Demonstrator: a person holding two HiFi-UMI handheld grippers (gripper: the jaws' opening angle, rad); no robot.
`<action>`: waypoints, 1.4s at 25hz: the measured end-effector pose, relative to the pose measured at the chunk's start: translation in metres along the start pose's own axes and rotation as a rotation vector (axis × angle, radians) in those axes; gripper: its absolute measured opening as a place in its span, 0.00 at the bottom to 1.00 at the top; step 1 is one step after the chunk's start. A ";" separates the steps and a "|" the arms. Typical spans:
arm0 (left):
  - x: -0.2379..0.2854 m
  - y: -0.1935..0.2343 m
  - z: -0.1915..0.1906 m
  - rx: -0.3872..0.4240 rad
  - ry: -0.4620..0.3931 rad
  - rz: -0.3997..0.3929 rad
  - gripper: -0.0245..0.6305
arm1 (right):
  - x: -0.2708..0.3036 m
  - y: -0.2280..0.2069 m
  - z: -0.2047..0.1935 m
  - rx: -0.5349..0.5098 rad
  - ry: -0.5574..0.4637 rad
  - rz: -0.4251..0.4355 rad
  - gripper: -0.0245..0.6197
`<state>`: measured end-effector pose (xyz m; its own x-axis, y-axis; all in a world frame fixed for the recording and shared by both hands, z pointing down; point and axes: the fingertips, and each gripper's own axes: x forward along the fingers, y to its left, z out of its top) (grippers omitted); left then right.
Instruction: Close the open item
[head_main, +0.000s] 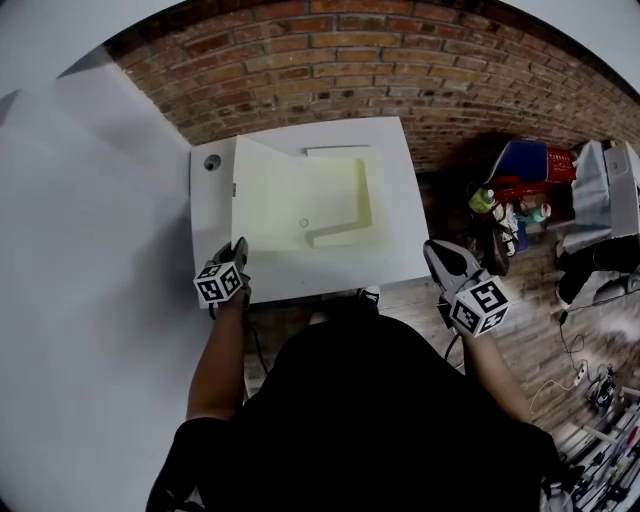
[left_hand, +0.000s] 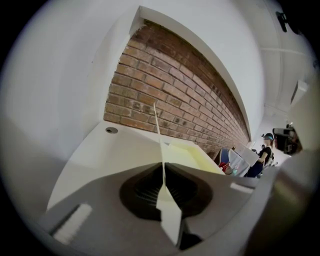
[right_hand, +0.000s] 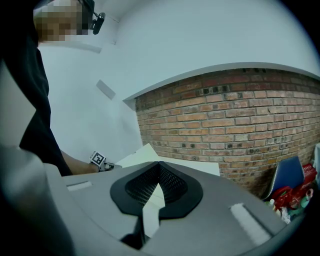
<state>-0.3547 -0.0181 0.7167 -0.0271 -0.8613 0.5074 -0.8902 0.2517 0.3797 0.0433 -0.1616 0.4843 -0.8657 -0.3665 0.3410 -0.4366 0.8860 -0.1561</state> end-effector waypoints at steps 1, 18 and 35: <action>0.001 -0.001 0.002 0.004 0.000 -0.001 0.06 | -0.001 -0.001 -0.002 0.002 0.001 -0.001 0.04; 0.016 -0.045 0.035 0.149 -0.011 -0.051 0.05 | -0.014 -0.018 -0.017 0.046 0.005 -0.026 0.04; 0.031 -0.095 0.051 0.329 -0.006 -0.108 0.05 | -0.017 -0.031 -0.030 0.084 -0.007 -0.045 0.04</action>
<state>-0.2947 -0.0914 0.6572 0.0733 -0.8781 0.4728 -0.9870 0.0040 0.1606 0.0792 -0.1745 0.5107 -0.8463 -0.4076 0.3429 -0.4938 0.8419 -0.2178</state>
